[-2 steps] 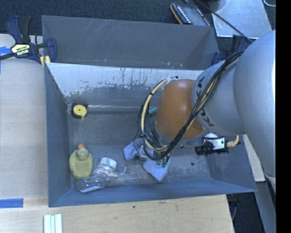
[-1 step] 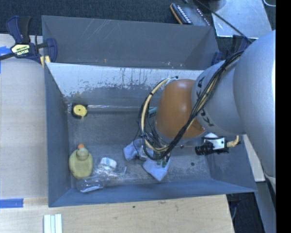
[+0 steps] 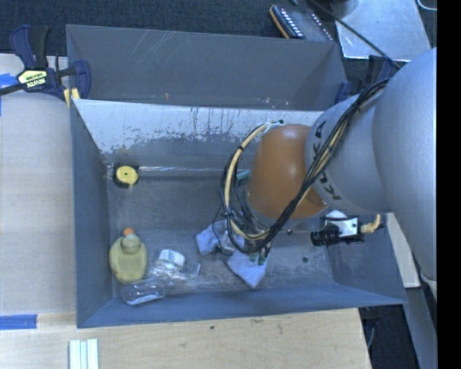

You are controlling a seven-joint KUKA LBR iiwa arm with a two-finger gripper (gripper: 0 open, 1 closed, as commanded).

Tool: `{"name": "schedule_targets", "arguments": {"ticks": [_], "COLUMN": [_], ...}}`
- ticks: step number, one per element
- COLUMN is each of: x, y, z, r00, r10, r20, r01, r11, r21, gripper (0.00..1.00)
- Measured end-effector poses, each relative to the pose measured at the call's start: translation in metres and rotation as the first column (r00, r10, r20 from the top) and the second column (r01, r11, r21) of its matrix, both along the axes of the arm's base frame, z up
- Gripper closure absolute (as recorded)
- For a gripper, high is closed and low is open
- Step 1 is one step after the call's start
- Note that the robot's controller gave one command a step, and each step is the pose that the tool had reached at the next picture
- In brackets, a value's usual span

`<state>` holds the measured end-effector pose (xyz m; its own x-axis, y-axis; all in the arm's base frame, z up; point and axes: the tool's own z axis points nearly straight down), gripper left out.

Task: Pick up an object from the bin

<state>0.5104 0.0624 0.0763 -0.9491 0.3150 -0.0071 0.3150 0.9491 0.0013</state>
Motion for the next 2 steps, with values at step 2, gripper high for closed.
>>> {"name": "schedule_targets", "arguments": {"ticks": [2], "x": [0.000], "y": [0.000], "z": [0.052], "r00": [1.000], "r10": [0.001], "r20": [-0.001], "r01": [-0.001], "r11": [1.000], "r21": [0.000], "gripper": [1.00]}}
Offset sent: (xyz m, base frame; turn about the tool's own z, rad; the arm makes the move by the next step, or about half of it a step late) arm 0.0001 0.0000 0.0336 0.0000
